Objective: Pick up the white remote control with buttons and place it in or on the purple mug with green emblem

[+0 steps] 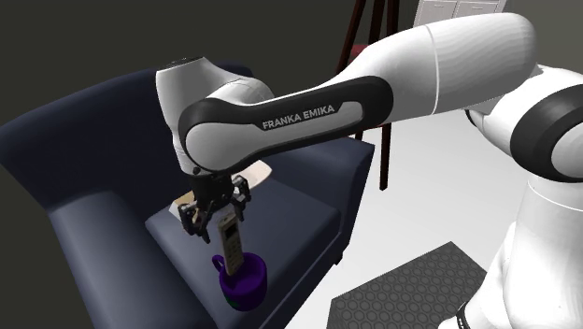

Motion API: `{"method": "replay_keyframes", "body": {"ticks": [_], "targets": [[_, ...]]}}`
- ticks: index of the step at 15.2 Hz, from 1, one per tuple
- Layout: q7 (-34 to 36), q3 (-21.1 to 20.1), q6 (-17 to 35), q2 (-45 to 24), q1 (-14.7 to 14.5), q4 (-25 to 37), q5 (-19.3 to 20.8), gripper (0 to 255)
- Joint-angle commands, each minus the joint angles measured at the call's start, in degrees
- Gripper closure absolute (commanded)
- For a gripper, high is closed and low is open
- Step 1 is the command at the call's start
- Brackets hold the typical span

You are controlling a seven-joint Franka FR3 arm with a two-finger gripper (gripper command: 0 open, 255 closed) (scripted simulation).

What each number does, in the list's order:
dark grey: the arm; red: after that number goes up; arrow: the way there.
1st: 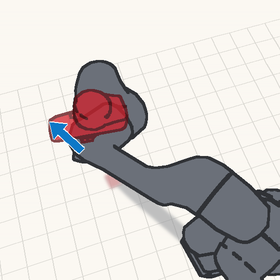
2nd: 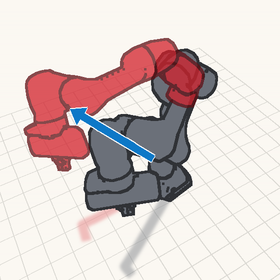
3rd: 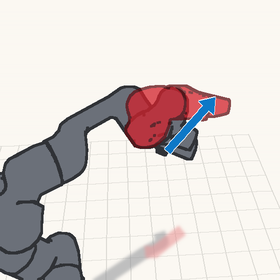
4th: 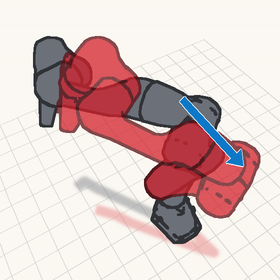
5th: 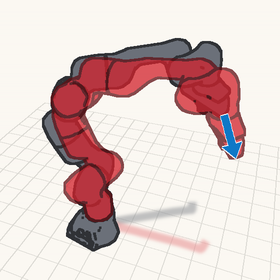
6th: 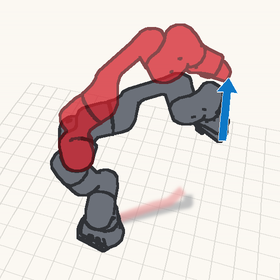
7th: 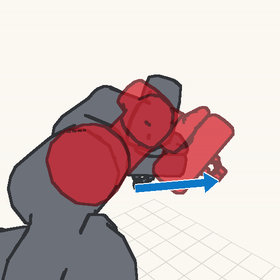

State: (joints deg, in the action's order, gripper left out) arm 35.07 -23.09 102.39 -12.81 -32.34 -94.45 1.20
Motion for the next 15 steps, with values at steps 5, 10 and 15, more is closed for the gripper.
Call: {"method": "replay_keyframes", "body": {"ticks": [5,10,15], "targets": [[0.0,-0.02,-1.96,-0.03,-0.03,1.96,0.0,0],[0.12,-0.06,-7.52,-0.62,-0.24,8.08,0.2,0],[0.12,-0.06,-7.53,-0.63,-0.25,8.09,0.2,0]]}}
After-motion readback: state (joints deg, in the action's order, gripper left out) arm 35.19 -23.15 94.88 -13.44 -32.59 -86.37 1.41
